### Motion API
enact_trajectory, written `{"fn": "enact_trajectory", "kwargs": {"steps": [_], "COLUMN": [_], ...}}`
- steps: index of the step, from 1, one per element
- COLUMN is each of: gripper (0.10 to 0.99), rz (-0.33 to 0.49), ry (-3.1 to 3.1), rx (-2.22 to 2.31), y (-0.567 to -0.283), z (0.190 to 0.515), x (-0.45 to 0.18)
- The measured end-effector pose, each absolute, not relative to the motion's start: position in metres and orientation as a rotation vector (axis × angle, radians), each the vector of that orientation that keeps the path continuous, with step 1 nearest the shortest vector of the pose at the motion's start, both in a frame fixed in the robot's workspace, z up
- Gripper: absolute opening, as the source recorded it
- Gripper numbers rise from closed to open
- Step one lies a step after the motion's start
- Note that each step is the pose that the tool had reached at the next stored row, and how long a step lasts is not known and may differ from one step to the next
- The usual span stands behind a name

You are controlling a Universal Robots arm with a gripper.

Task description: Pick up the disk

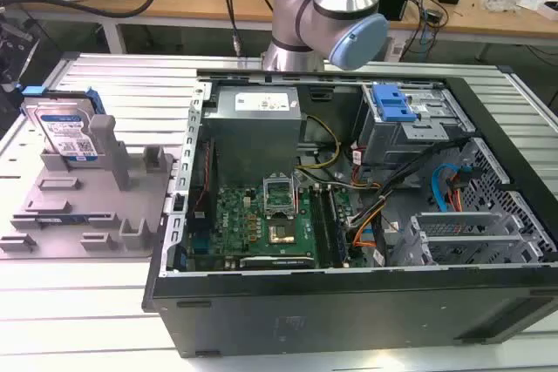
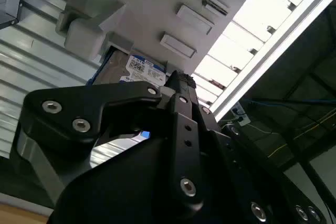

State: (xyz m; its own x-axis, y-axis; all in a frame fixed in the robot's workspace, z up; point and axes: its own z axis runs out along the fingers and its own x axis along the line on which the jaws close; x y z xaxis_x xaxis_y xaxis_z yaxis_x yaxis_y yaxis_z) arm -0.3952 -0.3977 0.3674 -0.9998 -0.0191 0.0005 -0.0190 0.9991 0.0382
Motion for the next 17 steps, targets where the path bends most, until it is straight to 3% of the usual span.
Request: {"fn": "enact_trajectory", "kwargs": {"steps": [8, 17], "gripper": [0.106, 0.106], "rz": [-0.057, -0.052], "ry": [-3.140, -3.087], "rx": [0.057, 0.546], "y": [-0.3977, -0.3977], "z": [0.3673, 0.3663], "x": [-0.3952, -0.3952]}}
